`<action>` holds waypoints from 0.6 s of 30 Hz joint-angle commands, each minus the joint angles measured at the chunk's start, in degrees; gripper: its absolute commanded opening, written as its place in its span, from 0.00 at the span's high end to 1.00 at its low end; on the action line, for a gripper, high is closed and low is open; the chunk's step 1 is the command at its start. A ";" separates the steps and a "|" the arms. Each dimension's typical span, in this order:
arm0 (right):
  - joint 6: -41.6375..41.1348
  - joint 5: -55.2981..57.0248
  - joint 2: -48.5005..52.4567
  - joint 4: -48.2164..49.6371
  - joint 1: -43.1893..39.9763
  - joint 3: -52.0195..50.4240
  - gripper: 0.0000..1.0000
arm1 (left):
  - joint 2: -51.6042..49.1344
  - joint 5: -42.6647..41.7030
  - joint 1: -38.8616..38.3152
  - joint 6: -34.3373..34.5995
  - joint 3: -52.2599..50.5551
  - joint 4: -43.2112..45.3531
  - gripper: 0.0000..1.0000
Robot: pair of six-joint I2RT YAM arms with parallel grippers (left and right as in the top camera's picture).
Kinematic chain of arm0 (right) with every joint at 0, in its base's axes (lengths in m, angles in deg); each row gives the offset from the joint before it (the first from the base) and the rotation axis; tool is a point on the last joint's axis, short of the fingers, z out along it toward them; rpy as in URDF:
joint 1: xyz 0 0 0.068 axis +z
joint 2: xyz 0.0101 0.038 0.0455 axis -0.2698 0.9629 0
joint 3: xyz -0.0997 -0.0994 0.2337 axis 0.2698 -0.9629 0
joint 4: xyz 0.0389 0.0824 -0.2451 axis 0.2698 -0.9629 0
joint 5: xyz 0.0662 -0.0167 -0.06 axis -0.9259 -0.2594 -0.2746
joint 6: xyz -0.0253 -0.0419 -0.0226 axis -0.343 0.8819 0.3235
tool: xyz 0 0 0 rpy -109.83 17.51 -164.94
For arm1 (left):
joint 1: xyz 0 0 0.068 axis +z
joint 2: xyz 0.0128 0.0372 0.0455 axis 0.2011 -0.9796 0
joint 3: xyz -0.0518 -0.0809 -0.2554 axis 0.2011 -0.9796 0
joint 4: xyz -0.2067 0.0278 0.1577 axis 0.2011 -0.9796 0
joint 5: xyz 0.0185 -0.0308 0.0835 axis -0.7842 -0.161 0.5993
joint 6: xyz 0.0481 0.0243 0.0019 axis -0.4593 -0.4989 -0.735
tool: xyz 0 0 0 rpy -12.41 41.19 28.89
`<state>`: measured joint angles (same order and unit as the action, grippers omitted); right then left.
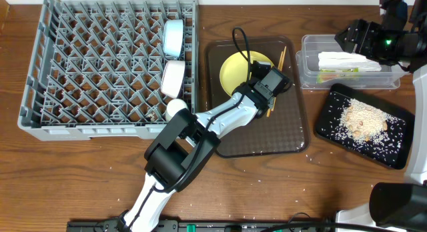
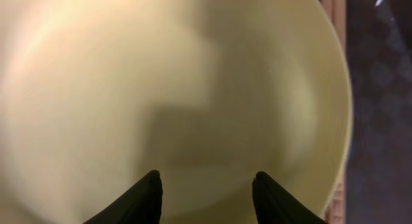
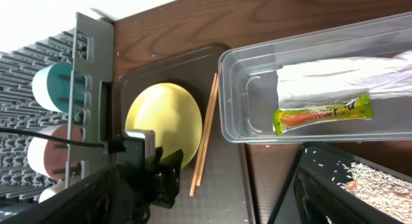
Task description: Sort waste into correct bins and load items into the dishwasher
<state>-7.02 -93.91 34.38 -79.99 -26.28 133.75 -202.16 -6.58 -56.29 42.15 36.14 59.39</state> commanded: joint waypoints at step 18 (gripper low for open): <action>1.51 -0.26 0.07 -0.61 0.22 -0.11 0.16 | 1.64 15.85 6.62 22.27 -2.10 -9.25 0.55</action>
<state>-6.56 -93.94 34.38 -80.54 -26.28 133.75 -197.90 7.11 -50.71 59.40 34.83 49.32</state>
